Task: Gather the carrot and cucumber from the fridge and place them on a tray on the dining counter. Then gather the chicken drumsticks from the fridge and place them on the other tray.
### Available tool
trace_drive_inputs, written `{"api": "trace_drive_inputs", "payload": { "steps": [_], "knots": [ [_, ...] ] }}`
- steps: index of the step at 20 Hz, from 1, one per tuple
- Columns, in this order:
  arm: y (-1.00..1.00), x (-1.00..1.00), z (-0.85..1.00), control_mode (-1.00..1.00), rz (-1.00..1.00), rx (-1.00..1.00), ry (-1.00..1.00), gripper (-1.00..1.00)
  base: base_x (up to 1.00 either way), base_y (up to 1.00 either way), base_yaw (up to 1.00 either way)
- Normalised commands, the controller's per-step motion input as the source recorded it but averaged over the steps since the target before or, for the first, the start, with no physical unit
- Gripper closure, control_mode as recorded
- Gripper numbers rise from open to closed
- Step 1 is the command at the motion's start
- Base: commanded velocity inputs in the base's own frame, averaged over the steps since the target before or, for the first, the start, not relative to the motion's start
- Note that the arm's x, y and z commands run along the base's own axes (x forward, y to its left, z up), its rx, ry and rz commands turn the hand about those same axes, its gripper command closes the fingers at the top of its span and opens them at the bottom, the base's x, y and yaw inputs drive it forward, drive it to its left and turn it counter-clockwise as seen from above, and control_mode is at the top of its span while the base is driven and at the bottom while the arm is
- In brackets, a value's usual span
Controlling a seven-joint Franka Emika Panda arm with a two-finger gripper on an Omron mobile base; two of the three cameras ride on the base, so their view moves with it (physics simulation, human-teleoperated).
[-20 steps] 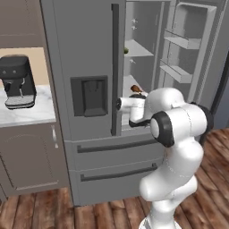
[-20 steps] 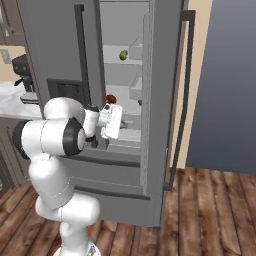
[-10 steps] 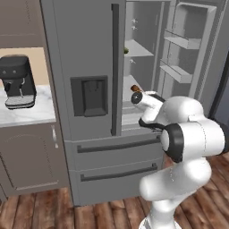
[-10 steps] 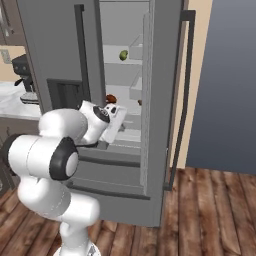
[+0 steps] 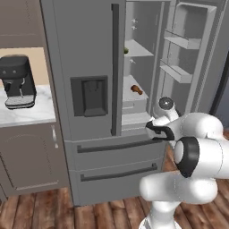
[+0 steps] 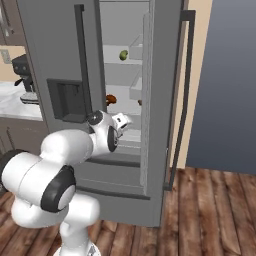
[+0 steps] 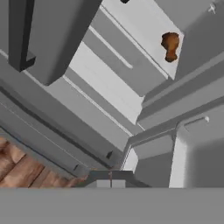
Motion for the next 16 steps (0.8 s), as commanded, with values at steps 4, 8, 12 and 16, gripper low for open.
{"api": "trace_drive_inputs", "payload": {
  "steps": [4, 8, 12, 16],
  "knots": [
    [0.66, -0.03, 0.28, -1.0, -0.1, 0.26, -0.25, 1.0, 0.0, 0.0, 0.0],
    [0.68, -0.1, 0.36, -1.0, -0.18, 0.23, -0.12, 1.0, 0.0, 0.0, 0.0],
    [0.41, -0.44, 0.26, -1.0, -0.28, 0.25, 0.0, 1.0, 0.0, 0.0, 0.0],
    [0.11, -0.7, 0.19, -1.0, -0.28, 0.33, 0.0, 1.0, 0.0, 0.0, 0.0]
  ]
}}
